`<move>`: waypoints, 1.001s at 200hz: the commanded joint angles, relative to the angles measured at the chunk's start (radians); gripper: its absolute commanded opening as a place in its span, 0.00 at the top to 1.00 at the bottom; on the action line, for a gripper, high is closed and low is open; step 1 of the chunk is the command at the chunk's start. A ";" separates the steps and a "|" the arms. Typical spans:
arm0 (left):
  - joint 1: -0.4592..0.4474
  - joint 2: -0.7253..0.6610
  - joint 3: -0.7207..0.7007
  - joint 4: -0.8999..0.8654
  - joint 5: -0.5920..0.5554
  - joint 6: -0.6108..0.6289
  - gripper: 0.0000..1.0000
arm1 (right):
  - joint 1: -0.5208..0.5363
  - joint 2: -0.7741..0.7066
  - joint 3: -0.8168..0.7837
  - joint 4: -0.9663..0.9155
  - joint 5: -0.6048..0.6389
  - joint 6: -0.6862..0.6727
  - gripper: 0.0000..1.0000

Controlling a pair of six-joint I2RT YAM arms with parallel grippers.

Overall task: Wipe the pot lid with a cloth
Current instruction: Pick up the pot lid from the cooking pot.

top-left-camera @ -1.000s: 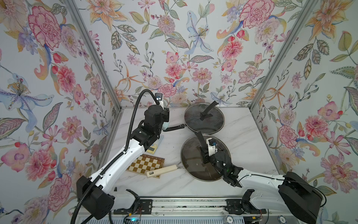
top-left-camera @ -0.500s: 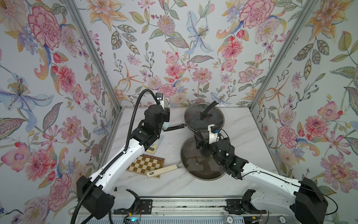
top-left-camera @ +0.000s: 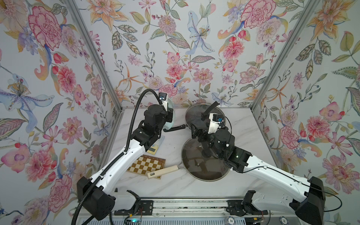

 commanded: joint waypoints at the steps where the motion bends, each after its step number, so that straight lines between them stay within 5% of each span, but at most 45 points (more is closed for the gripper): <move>1: 0.023 -0.003 0.017 0.046 0.051 0.010 1.00 | 0.043 0.056 0.046 -0.027 -0.004 0.139 0.01; 26: 0.044 0.026 0.040 0.069 0.074 -0.008 1.00 | 0.020 0.129 0.033 0.162 -0.201 0.144 0.01; 70: 0.068 0.103 0.095 0.112 0.148 -0.034 1.00 | -0.197 0.202 0.142 0.071 -0.306 0.192 0.01; 100: 0.069 0.141 0.129 0.124 0.182 -0.019 1.00 | -0.368 0.294 0.210 0.106 -0.426 -0.051 0.01; 123: 0.069 0.168 0.160 0.118 0.148 -0.013 1.00 | -0.406 0.406 0.362 -0.069 -0.238 -0.144 0.01; 156: 0.069 0.220 0.218 0.107 0.128 -0.016 1.00 | -0.398 0.600 0.573 -0.278 0.156 -0.069 0.01; 200: 0.069 0.289 0.270 0.095 0.142 -0.024 1.00 | -0.377 0.829 0.782 -0.370 0.338 0.141 0.02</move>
